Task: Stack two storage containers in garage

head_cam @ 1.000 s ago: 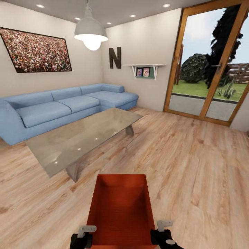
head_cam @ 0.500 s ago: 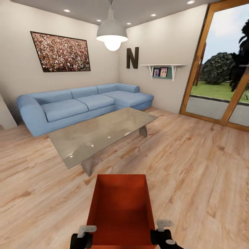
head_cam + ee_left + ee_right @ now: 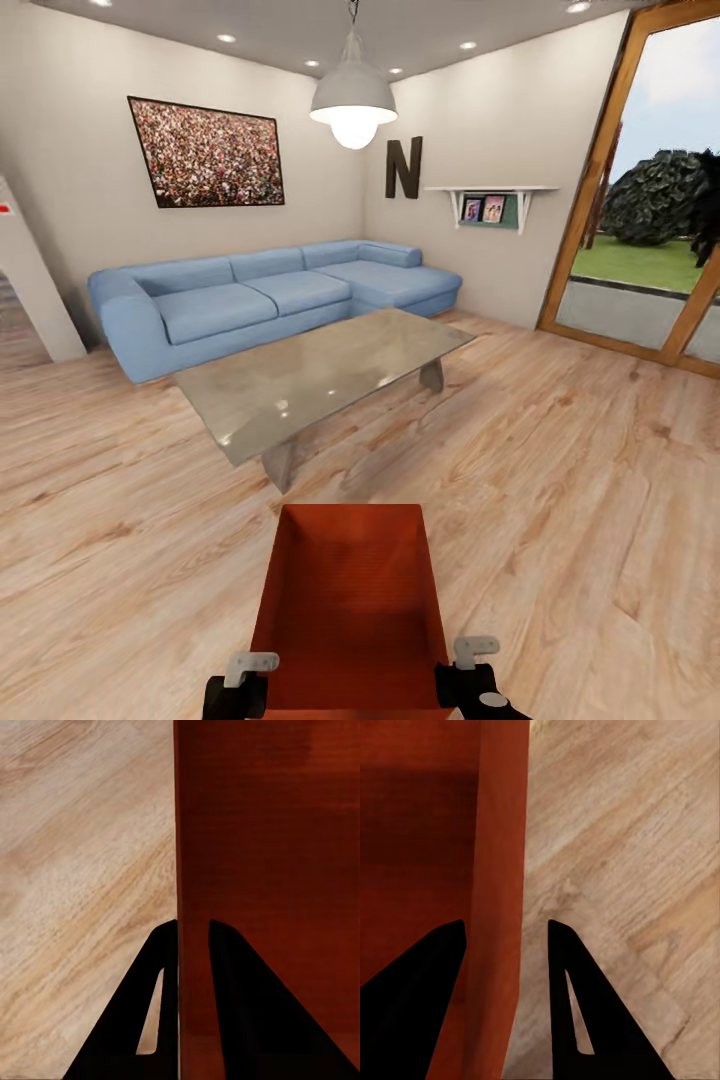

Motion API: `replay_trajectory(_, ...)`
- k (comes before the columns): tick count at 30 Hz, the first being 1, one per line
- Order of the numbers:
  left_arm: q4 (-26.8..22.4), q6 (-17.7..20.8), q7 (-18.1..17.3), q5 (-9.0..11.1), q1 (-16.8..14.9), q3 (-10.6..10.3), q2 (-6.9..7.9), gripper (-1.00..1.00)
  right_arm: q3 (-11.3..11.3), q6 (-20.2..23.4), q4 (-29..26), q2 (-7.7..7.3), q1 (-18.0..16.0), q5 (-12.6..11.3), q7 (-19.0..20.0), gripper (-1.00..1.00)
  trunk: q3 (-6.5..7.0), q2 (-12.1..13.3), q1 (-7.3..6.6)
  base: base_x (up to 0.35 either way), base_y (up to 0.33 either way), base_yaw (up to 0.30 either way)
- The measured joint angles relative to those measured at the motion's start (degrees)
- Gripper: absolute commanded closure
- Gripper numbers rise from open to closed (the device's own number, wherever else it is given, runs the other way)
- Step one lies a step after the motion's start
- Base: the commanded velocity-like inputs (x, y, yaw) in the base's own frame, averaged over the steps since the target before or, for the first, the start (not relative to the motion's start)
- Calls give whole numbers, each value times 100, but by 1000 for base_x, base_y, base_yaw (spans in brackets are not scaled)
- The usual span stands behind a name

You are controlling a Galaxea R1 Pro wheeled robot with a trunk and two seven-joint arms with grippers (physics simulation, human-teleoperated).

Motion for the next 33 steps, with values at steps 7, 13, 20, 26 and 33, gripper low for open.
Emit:
replay_trajectory(7, 0, 0, -1, 2, 0, -1, 0, 100, 0, 0, 0, 0, 0, 1, 0, 100, 0, 0, 0, -295, 174, 0)
replay_trajectory(13, -4, 0, -1, 1, 1, -3, 0, 100, 1, 0, 0, 0, -1, 2, 0, 100, 0, 0, 0, -293, 194, 83)
replay_trajectory(20, -4, 0, -1, 0, 1, -2, 0, 100, 3, 0, 0, 0, 0, 2, 1, 100, 0, 0, 0, -289, 204, 268)
replay_trajectory(26, -3, 0, -1, -1, 1, -1, 0, 100, 3, 0, 1, 0, 0, 2, 1, 100, 0, 0, 0, -288, 205, 288)
replay_trajectory(33, -3, 0, -1, -1, 1, -1, 0, 100, 3, 0, 1, 0, 0, 2, 1, 100, 0, 0, 0, -288, 205, 289)
